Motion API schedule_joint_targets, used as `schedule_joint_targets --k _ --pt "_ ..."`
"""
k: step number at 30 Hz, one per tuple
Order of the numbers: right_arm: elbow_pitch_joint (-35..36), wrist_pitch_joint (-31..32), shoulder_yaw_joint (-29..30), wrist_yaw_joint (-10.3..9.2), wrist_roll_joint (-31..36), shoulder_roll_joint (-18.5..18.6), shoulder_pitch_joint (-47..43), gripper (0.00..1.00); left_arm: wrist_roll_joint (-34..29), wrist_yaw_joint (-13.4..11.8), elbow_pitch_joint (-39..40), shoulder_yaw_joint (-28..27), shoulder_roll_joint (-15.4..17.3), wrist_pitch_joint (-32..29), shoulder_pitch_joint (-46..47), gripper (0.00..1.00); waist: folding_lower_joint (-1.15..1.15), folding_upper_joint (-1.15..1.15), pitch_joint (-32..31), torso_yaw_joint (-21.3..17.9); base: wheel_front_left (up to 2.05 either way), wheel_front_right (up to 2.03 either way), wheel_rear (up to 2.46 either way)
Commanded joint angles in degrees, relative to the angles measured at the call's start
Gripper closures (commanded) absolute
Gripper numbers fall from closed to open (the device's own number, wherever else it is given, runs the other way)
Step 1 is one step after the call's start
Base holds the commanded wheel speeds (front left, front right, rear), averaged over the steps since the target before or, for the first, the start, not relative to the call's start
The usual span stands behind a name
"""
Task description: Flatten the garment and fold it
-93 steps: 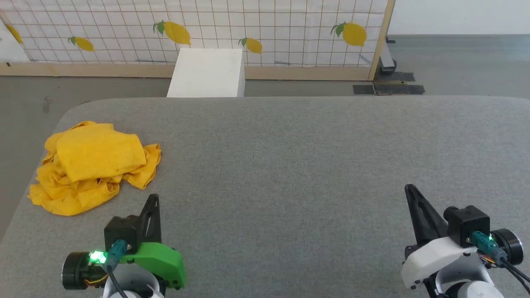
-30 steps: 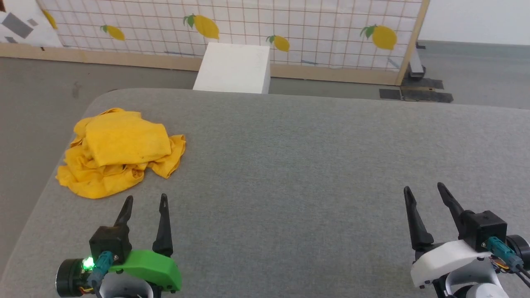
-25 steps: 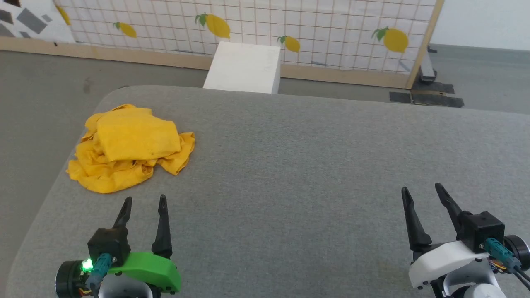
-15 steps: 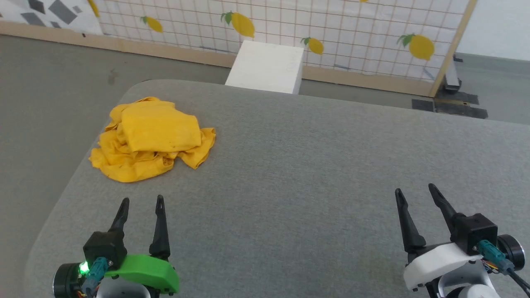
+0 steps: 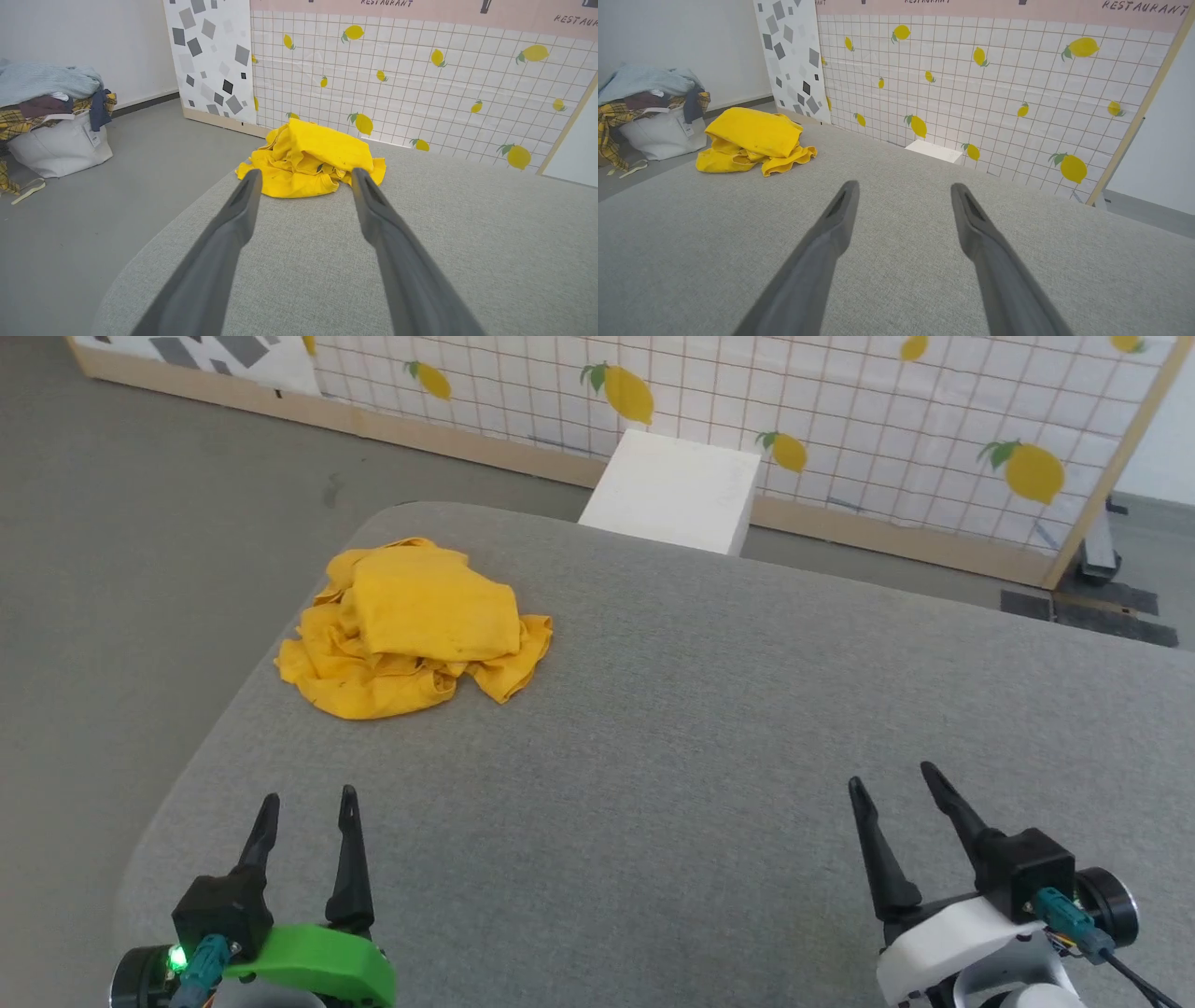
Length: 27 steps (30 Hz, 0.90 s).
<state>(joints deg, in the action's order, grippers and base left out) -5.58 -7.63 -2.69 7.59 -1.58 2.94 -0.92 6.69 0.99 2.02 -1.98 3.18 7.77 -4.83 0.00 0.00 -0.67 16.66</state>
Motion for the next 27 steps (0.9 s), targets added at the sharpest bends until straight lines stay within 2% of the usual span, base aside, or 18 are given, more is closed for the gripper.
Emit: schedule_joint_targets --k 1,27 --pt "-0.4 -0.8 -0.4 -0.05 -0.4 0.0 1.0 0.00 1.1 0.2 0.2 -0.3 -0.2 0.7 -0.9 0.00 0.00 0.00 -0.1 0.9 0.00 0.00 0.00" --pt "-2.6 -3.9 -3.0 -0.07 -0.4 0.0 2.1 0.00 3.9 0.7 0.3 -0.8 -0.2 3.7 -2.3 0.00 0.00 0.00 0.0 6.2 0.00 0.00 0.00"
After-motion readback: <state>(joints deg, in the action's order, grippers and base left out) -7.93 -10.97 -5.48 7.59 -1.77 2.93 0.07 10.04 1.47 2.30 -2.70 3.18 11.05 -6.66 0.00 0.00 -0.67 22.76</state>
